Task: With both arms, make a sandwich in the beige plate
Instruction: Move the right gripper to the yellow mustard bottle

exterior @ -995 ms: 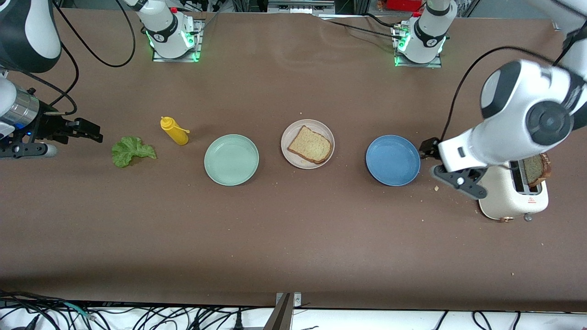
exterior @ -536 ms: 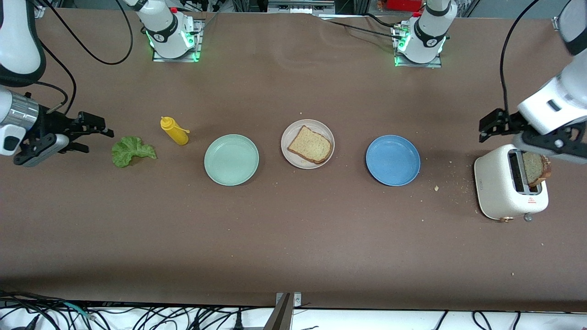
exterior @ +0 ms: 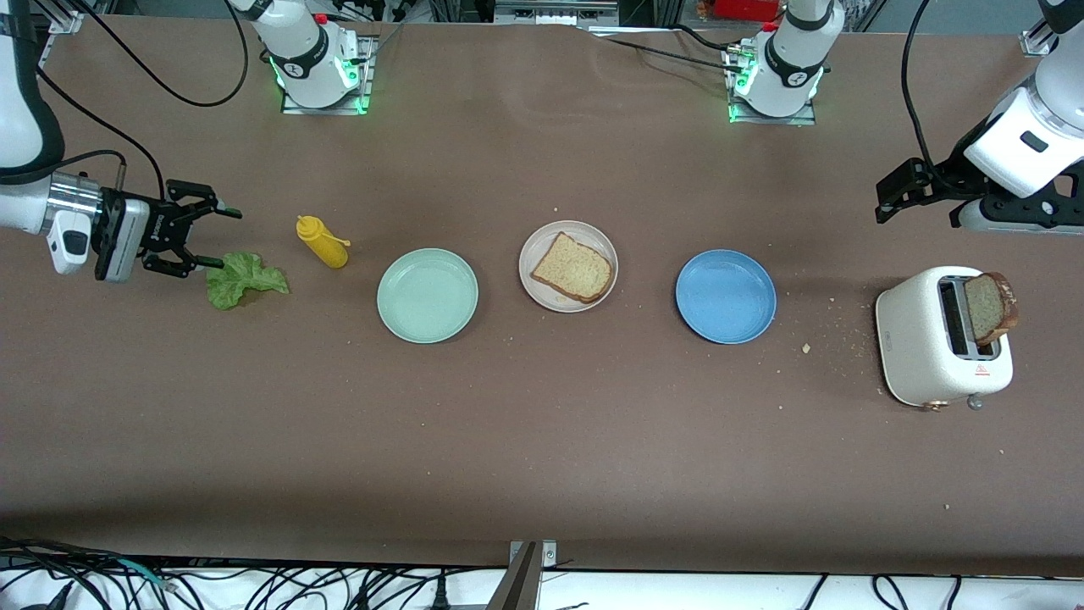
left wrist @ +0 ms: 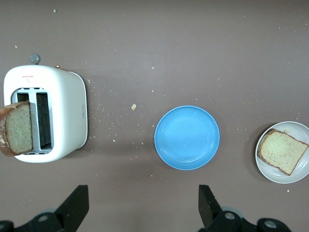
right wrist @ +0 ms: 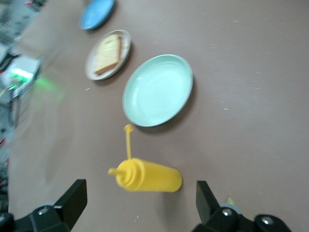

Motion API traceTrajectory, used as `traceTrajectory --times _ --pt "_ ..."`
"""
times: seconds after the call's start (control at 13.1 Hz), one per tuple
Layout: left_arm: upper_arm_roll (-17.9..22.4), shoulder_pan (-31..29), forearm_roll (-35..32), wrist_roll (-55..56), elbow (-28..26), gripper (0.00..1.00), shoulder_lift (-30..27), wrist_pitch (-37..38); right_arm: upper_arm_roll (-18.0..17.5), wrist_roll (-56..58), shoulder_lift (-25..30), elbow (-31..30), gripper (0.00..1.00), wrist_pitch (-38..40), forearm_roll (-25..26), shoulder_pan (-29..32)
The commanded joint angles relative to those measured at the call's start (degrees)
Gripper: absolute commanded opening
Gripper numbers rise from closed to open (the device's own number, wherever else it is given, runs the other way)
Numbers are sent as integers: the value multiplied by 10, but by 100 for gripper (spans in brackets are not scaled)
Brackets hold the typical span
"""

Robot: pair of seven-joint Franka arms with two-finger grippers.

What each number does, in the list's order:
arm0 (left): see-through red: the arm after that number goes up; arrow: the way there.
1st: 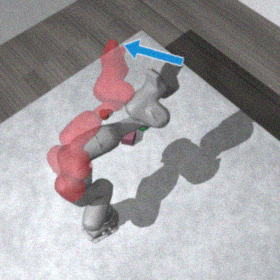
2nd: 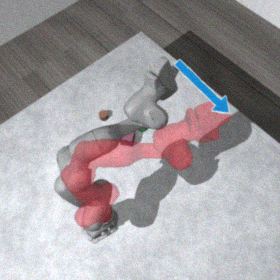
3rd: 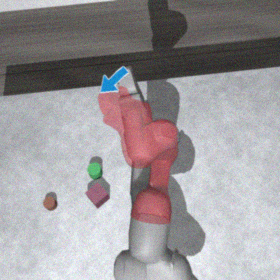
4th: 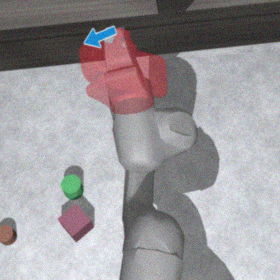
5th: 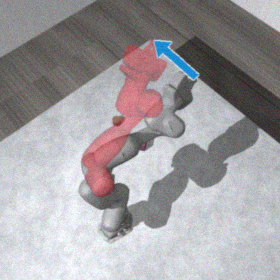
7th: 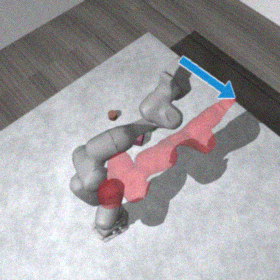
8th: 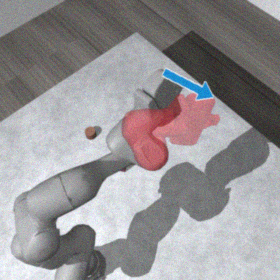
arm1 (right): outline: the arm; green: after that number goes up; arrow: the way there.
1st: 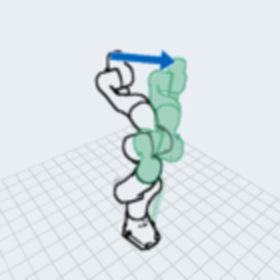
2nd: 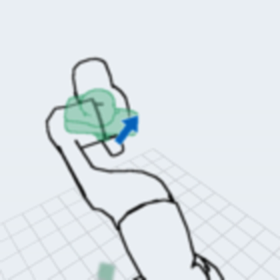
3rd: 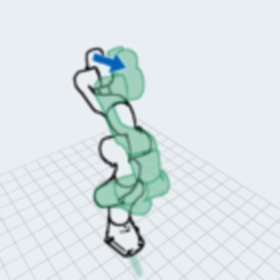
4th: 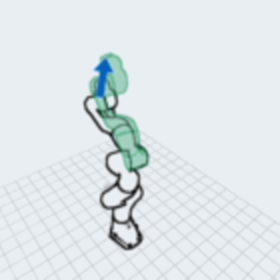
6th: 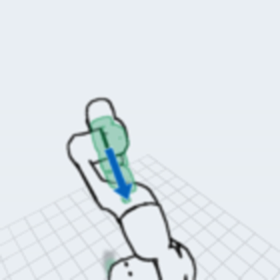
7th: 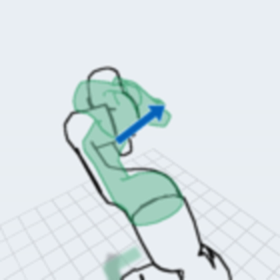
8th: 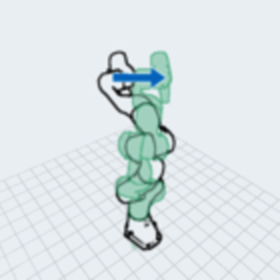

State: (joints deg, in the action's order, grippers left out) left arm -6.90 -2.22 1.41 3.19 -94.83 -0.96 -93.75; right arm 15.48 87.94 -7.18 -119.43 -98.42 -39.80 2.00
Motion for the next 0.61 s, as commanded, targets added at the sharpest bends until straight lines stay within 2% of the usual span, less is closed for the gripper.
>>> traceTrajectory --times 0.0,0.15,0.31,0.54 --pt "0 -1 15 3 -1 100 -3 8 36 136 -27 -5 100 46 -24 1" --pt "0 0 14 3 -1 100 -3 12 59 225 -62 -32 99 62 -76 4" --pt "0 0 14 3 -1 100 -3 12 60 280 -101 -40 99 63 -104 9" --pt "0 -2 14 2 -1 100 -3 12 60 317 -132 -55 99 63 -132 9"
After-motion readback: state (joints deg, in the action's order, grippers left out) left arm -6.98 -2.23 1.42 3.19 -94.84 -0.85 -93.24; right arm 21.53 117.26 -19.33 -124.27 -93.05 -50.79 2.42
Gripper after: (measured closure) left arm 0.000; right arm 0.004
